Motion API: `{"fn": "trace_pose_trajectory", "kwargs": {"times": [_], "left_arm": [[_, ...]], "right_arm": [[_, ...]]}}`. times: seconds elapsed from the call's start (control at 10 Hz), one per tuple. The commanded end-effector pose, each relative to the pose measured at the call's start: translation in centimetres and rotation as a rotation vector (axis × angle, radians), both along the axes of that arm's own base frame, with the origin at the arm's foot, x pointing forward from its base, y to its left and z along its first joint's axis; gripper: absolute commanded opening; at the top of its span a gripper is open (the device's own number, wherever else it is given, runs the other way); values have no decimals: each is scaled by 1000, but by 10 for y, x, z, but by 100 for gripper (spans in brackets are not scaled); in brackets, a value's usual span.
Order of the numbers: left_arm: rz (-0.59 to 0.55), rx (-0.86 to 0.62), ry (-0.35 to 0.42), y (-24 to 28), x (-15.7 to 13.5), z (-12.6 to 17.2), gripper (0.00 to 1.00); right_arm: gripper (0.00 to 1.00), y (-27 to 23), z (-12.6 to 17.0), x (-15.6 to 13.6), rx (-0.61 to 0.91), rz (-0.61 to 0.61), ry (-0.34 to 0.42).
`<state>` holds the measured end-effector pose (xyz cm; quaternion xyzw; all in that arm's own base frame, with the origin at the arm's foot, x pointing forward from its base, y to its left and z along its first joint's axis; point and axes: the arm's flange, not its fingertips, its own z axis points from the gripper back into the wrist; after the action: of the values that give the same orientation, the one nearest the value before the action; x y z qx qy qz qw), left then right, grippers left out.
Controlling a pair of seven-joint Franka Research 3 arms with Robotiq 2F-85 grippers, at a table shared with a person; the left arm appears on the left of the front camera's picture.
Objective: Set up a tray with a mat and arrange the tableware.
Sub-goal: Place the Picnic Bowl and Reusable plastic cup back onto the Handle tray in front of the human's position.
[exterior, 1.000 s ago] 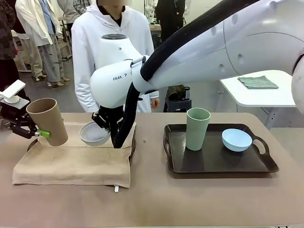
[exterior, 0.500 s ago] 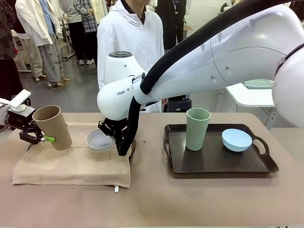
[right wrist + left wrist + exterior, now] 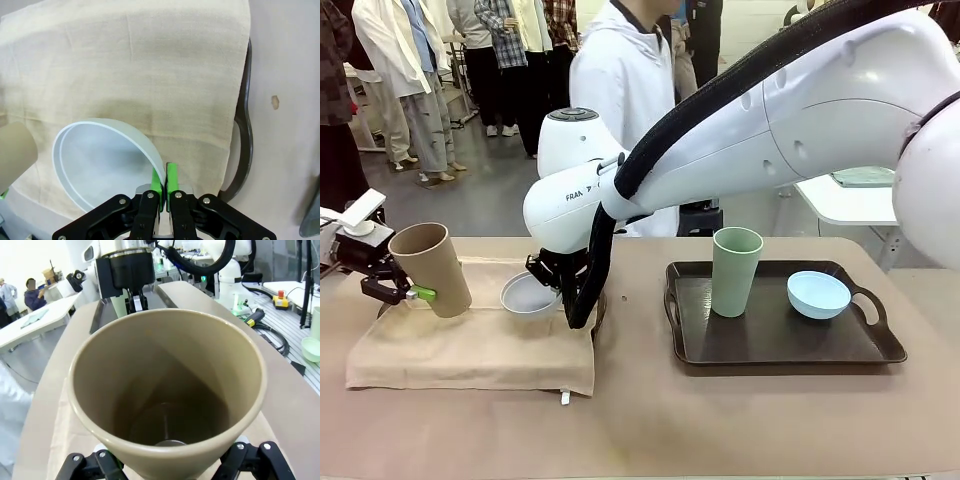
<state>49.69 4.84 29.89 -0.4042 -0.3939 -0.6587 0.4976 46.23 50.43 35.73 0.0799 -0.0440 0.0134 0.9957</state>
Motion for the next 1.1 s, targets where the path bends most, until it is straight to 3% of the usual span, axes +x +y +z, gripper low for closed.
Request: {"fn": "trace_pose_trajectory", "kwargs": {"times": [0.0, 0.3, 0.4, 0.5, 0.6, 0.8, 0.9, 1.0], "left_arm": [[28, 30, -6, -5, 7, -11, 84], [34, 36, 4, -7, 20, -26, 84], [36, 33, 11, -6, 21, -28, 84], [40, 29, 18, -5, 20, -28, 100], [45, 33, 26, -4, 20, -26, 100], [78, 97, 51, 2, 20, -24, 100], [102, 147, 55, 6, 20, -22, 100], [120, 198, 63, 10, 18, -16, 100]], "right_arm": [[5, -2, -11, 6, 14, 11, 14], [5, -3, -25, 15, 58, 16, 25], [42, -2, -30, 17, 70, 23, 37], [65, -2, -30, 17, 72, 29, 44], [100, -2, -26, 15, 64, 24, 41], [100, -6, -12, 8, 41, 13, 34], [49, -10, -4, 4, 25, 4, 26], [59, -15, 5, -2, 7, -1, 16]]}}
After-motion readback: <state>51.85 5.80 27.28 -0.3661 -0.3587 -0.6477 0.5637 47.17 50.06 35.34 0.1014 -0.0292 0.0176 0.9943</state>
